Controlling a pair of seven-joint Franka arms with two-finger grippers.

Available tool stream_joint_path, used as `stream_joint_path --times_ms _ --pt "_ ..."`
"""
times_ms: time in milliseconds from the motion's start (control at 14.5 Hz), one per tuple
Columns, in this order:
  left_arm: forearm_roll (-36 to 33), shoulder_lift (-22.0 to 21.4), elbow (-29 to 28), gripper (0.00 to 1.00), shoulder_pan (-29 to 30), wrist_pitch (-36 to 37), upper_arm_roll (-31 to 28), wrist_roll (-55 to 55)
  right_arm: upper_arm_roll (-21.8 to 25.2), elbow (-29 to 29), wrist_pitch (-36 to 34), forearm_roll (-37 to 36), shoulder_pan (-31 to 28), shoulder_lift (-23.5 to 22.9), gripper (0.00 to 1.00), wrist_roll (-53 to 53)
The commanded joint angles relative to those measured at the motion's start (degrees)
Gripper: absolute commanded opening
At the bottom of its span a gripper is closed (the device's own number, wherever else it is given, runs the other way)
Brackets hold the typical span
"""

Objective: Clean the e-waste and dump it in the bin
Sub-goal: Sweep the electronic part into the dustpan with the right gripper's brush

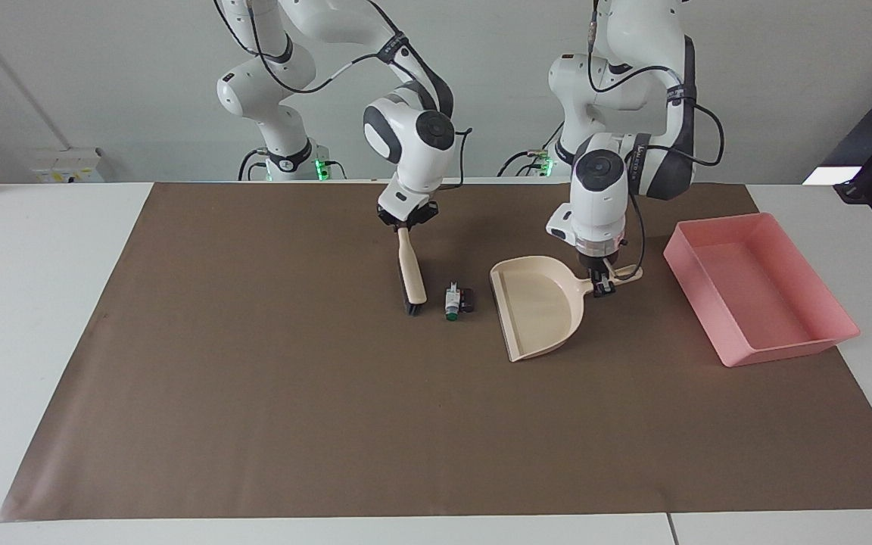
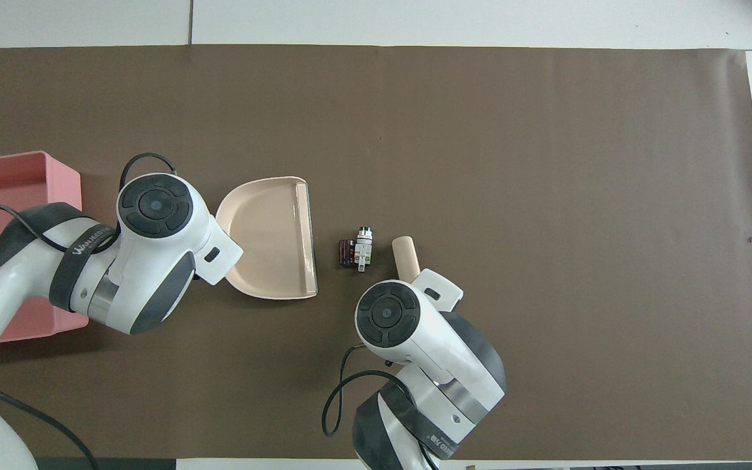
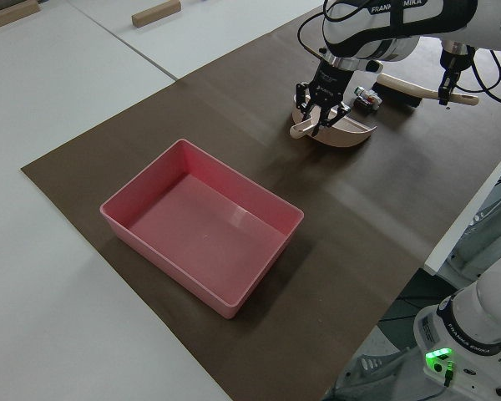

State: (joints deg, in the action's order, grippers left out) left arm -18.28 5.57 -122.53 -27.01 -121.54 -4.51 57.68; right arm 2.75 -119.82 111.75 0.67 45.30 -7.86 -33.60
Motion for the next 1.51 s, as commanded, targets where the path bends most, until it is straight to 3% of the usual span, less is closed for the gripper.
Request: stream_joint_path --times_ms 0,206,688,757,963,1101,1445 --pt "-1.67 1.73 0.71 0.0 -1.64 0.69 -0.5 -0.72 -0.28 3.8 2.85 3.45 1.1 -4.52 0.0 -0.24" --pt "-1.67 1.73 0.53 0.0 -1.73 0.69 -0.5 -0.81 -0.37 5.99 4.27 5.91 1.81 -5.85 0.0 0.72" --pt "-1.67 1.2 -0.69 0.0 -1.82 0.6 -0.5 -0.99 -1.43 7.32 15.86 34.01 4.27 -8.13 0.0 15.21" --pt "-1.67 1.11 -0.87 0.0 -1.82 0.69 -0.42 -0.99 -1.43 7.85 15.78 35.01 4.27 -8.22 0.0 15.23" --pt "-1.67 1.02 -1.22 0.0 -1.65 0.34 -0.33 -0.9 -1.17 8.91 14.47 34.23 4.1 -7.09 0.0 14.53" --pt "-1.58 0.93 -1.31 0.0 -1.21 -0.62 -0.33 -0.64 -0.73 8.12 12.8 30.3 3.58 -3.85 0.0 10.77" --pt "3.32 0.32 -3.16 0.0 1.69 -5.72 -0.24 1.98 -0.64 8.2 -1.15 18.95 -6.5 6.26 0.0 1.34"
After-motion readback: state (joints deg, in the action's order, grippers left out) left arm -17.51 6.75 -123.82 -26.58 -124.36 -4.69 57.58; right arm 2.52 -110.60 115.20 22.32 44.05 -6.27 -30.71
